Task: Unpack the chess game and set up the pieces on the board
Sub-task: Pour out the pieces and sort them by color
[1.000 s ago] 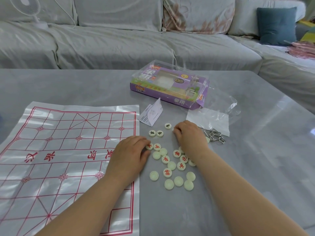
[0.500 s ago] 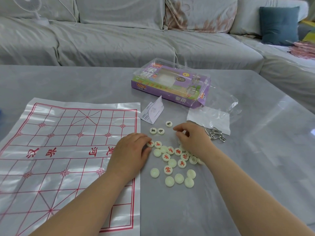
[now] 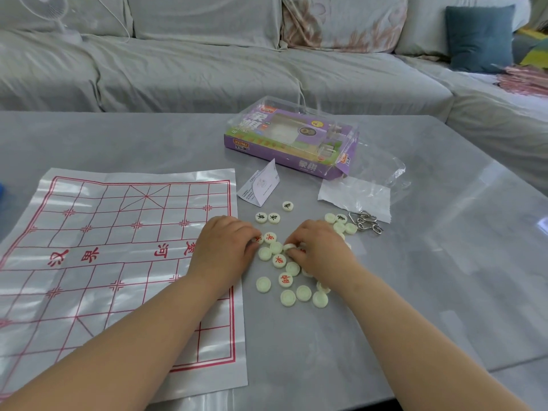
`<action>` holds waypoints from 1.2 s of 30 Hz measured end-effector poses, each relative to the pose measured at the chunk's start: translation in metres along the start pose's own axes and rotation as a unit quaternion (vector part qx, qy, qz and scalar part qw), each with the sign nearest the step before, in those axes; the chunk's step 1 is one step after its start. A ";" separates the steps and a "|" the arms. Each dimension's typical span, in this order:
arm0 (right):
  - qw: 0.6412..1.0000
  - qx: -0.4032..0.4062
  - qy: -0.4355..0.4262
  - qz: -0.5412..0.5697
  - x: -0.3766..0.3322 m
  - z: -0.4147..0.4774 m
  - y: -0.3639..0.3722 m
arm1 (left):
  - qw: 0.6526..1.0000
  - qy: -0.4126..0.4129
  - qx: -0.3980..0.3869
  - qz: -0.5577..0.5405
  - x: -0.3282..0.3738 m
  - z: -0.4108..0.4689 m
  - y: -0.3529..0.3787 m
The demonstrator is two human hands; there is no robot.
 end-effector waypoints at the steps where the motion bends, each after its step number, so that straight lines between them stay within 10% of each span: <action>1: 1.000 0.007 0.001 -0.006 0.001 -0.002 0.000 | 1.000 0.009 0.010 0.001 0.001 0.002 0.000; 7: 0.974 0.223 -0.002 -0.048 0.000 -0.038 -0.008 | 0.999 -0.030 -0.027 -0.018 0.004 0.005 -0.009; 23: 0.994 0.106 -0.032 -0.016 -0.045 -0.104 0.023 | 0.967 -0.160 -0.054 -0.190 -0.004 -0.023 -0.029; 36: 0.989 0.103 0.048 0.091 -0.041 -0.085 0.011 | 0.977 -0.046 -0.136 -0.155 0.026 -0.079 -0.043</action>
Point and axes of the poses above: each hand's wrist, its own z-axis towards the middle knuckle, its own y-axis out of the palm, x = y × z, the point moved 2 cm from there along z, towards the middle knuckle, and after that the axes turned 10 degrees about -y, right-handed, at the moved point
